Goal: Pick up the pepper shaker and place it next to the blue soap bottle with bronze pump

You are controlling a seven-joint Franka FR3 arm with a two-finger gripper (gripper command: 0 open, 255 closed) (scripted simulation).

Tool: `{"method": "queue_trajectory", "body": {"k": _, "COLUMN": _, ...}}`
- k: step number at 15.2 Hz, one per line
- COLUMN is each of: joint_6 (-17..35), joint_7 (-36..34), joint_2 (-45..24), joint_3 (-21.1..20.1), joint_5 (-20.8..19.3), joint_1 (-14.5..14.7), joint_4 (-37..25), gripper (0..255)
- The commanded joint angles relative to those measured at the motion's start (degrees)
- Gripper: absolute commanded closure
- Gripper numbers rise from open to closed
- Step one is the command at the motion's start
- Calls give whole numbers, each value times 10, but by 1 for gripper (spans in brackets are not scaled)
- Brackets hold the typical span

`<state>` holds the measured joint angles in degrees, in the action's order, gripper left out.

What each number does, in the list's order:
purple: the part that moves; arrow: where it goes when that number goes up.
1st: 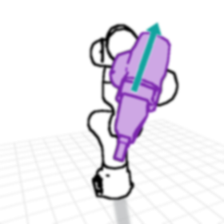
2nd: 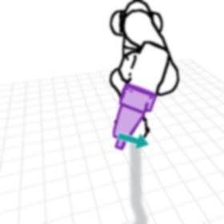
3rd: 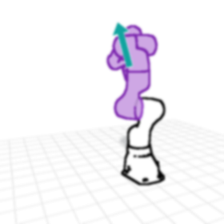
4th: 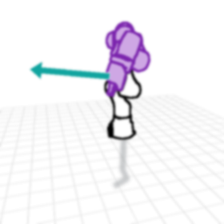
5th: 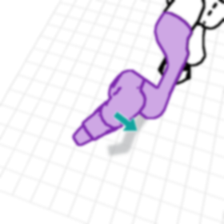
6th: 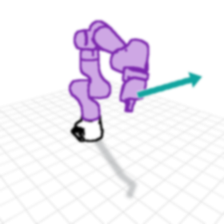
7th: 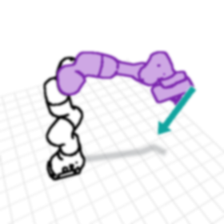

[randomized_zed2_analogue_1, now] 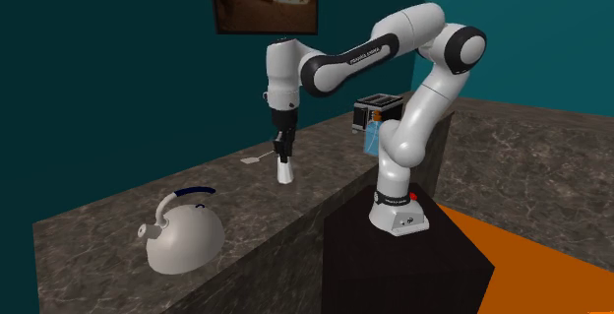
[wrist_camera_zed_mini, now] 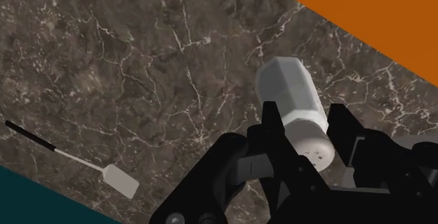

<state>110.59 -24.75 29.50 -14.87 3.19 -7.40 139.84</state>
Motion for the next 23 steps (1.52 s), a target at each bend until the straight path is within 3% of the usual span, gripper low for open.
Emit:
{"method": "queue_trajectory", "body": {"k": 1, "joint_6": -17, "joint_7": 2, "joint_2": 4, "joint_3": 3, "joint_5": -1, "joint_1": -1, "joint_4": -13, "gripper": 255}}
{"method": "queue_trajectory", "body": {"k": 23, "joint_6": -186, "joint_7": 10, "joint_2": 0, "joint_3": 15, "joint_5": -9, "joint_1": -7, "joint_4": -186, "gripper": 255}}
